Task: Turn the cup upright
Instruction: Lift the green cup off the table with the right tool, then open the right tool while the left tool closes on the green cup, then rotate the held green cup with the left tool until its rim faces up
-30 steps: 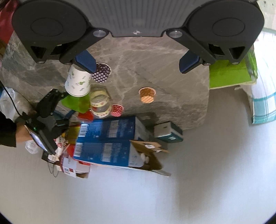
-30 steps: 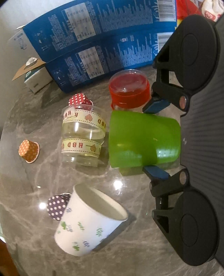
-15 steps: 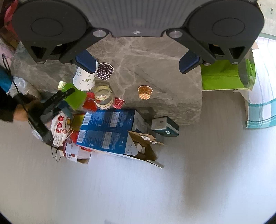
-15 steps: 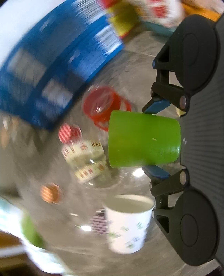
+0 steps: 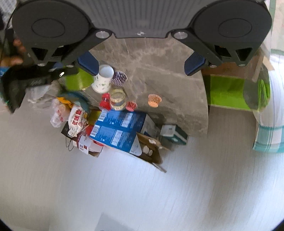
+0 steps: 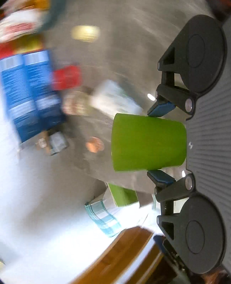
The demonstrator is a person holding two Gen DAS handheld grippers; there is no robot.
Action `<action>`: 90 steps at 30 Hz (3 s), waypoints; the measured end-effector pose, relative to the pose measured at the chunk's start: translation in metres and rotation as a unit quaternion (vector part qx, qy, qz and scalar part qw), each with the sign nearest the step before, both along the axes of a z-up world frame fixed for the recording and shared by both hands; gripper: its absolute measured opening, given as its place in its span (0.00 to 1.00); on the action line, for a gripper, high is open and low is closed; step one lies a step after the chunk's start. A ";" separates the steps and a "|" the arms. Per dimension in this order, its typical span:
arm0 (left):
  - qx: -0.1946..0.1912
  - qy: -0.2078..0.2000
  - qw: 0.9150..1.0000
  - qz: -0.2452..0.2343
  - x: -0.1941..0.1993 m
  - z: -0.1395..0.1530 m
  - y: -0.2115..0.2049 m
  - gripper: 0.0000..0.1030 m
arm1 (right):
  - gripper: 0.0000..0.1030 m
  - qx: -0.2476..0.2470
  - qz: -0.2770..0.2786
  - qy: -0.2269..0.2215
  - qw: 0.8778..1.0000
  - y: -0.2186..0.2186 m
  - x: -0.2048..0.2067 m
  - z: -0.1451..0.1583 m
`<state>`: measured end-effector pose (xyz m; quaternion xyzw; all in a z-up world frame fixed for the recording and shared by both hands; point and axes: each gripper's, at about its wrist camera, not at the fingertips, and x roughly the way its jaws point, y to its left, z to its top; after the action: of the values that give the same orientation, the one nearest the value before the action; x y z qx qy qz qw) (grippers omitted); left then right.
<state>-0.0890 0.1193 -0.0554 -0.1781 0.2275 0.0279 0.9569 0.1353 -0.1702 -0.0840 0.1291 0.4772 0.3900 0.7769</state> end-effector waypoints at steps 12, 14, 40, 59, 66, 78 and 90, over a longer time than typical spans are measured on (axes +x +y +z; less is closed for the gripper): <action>-0.038 0.010 0.999 0.028 -0.055 -0.011 0.037 1.00 | 0.65 -0.022 -0.087 0.049 0.995 0.020 -0.021 -0.039; -0.051 0.014 0.998 0.024 -0.056 -0.014 0.039 1.00 | 0.65 -0.029 -0.092 0.051 0.994 0.018 -0.022 -0.045; -0.081 0.154 0.982 -0.072 0.082 -0.027 -0.043 1.00 | 0.94 0.055 -0.135 -0.051 0.988 -0.073 -0.059 -0.039; 0.034 0.320 0.947 -0.021 0.194 -0.044 -0.136 0.95 | 0.99 -0.012 -0.129 -0.080 0.988 -0.105 -0.063 -0.065; 0.045 0.352 0.935 -0.003 0.208 -0.054 -0.141 0.92 | 0.99 0.020 -0.115 -0.058 0.991 -0.109 -0.058 -0.074; 0.042 0.366 0.927 0.065 0.211 -0.063 -0.132 0.72 | 0.99 0.033 -0.091 -0.062 0.993 -0.104 -0.058 -0.075; 0.127 0.175 0.976 -0.027 0.179 -0.026 -0.152 0.72 | 0.99 0.033 -0.082 -0.081 0.993 -0.102 -0.064 -0.070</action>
<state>0.0899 -0.0325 -0.0818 -0.0414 0.3907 0.0611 0.9176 0.0711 -0.2720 -0.1540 0.1619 0.3875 0.3496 0.8375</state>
